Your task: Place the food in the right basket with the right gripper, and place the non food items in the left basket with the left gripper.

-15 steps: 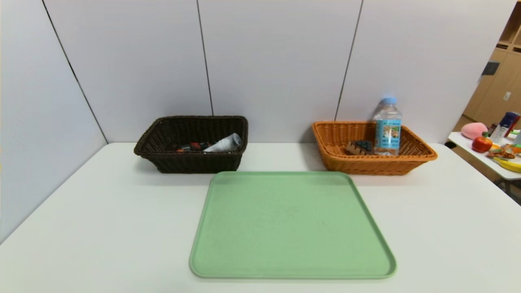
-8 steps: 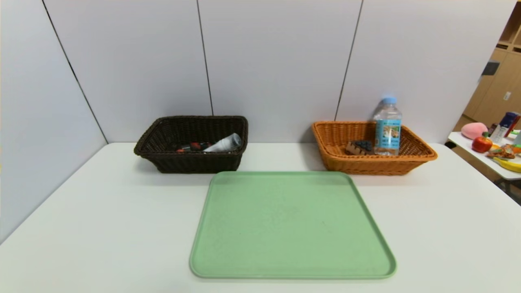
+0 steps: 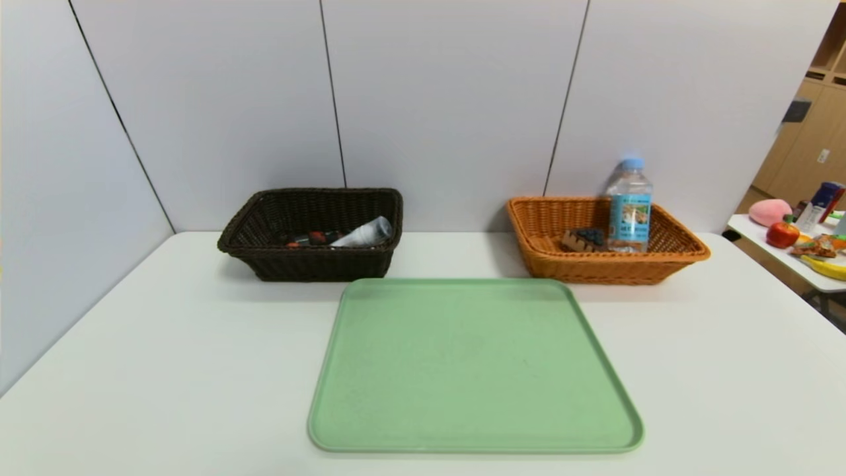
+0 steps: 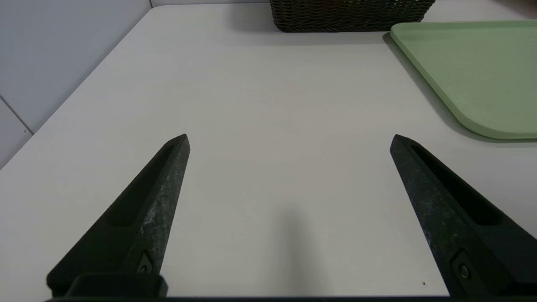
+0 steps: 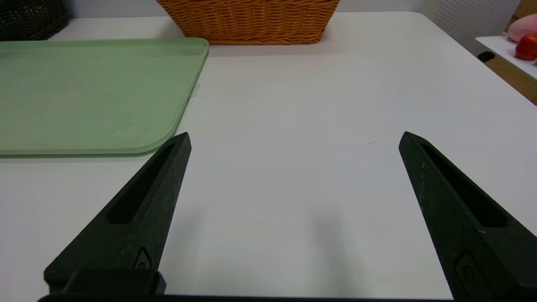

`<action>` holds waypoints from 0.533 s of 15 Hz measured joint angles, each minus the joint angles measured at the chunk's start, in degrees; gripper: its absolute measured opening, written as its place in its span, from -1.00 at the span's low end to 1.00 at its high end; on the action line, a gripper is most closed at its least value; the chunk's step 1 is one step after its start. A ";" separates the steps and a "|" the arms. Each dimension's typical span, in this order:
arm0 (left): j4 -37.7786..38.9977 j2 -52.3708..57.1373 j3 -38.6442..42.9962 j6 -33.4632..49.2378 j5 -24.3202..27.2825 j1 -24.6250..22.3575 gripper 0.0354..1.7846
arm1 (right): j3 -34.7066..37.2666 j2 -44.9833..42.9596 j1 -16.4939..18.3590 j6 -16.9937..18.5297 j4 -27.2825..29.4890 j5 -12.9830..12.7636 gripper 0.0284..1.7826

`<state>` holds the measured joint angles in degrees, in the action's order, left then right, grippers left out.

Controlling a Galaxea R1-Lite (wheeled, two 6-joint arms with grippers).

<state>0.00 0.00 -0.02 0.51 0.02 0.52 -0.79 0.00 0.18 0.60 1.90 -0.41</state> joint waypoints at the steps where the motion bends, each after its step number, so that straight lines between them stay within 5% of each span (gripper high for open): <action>1: 0.00 0.00 0.02 -0.02 0.02 0.00 0.89 | 0.00 0.00 0.00 0.00 0.02 0.00 0.92; 8: 0.00 0.00 0.02 -0.02 0.05 0.00 0.89 | 0.00 0.00 0.00 0.02 0.02 -0.02 0.92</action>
<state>0.00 0.00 0.00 0.49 0.07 0.52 -0.79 0.00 0.18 0.62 1.93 -0.44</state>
